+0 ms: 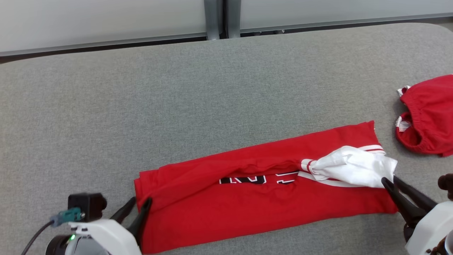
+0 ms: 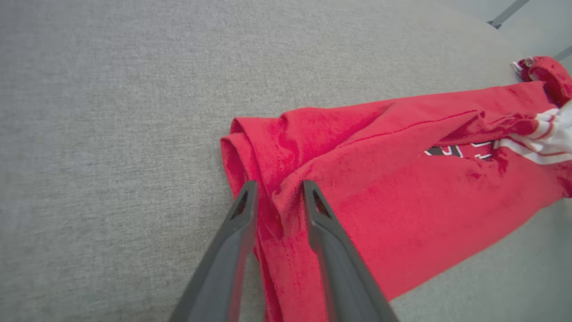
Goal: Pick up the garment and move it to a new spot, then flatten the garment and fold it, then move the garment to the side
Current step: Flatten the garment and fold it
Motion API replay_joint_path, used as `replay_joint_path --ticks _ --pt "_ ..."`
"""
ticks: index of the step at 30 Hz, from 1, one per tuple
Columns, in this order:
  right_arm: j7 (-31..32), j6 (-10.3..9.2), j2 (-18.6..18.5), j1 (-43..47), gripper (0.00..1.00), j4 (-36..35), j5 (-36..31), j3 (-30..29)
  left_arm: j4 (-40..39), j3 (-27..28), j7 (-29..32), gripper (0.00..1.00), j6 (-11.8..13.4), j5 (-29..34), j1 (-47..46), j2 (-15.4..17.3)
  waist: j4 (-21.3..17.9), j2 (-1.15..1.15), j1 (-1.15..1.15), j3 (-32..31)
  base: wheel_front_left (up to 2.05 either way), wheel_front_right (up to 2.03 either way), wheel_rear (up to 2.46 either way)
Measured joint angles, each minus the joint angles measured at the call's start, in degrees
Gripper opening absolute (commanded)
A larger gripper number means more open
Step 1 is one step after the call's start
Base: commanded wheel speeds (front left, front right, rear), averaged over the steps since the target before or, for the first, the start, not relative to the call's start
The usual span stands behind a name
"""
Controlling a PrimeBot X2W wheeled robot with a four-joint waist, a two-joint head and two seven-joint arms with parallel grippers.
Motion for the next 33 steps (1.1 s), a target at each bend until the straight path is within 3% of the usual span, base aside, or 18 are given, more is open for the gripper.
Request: replay_joint_path --ticks 6,10,14,22,33 --pt "-0.2 -0.01 0.4 -0.1 1.00 1.2 -2.4 -3.3 5.0 3.1 -7.8 1.00 5.7 3.1 6.6 1.0 -1.1 0.00 0.00 -1.1 0.00 0.00 0.00" --pt "0.7 -0.01 1.2 -1.6 1.00 1.4 -3.4 -5.4 5.6 7.6 -16.2 1.00 8.7 3.0 9.8 -1.3 -1.1 0.00 0.00 -1.5 0.00 0.00 0.00" --pt "4.0 0.00 2.1 -4.4 1.00 4.1 -4.8 -4.6 5.6 9.8 -23.0 1.00 10.0 4.6 10.7 -3.6 -0.4 0.00 0.00 -1.2 0.00 0.00 0.00" --pt "9.2 -0.01 1.8 -10.6 1.00 14.9 -7.3 0.4 7.1 11.1 -26.1 1.00 8.4 10.6 10.4 -10.2 2.4 0.00 0.00 -0.4 0.00 0.00 0.00" --pt "8.5 0.03 -2.6 -16.3 1.00 26.2 -8.9 4.8 8.6 17.3 -26.2 1.00 0.7 20.1 9.3 -19.0 6.8 0.00 0.00 1.1 0.00 0.00 0.00"
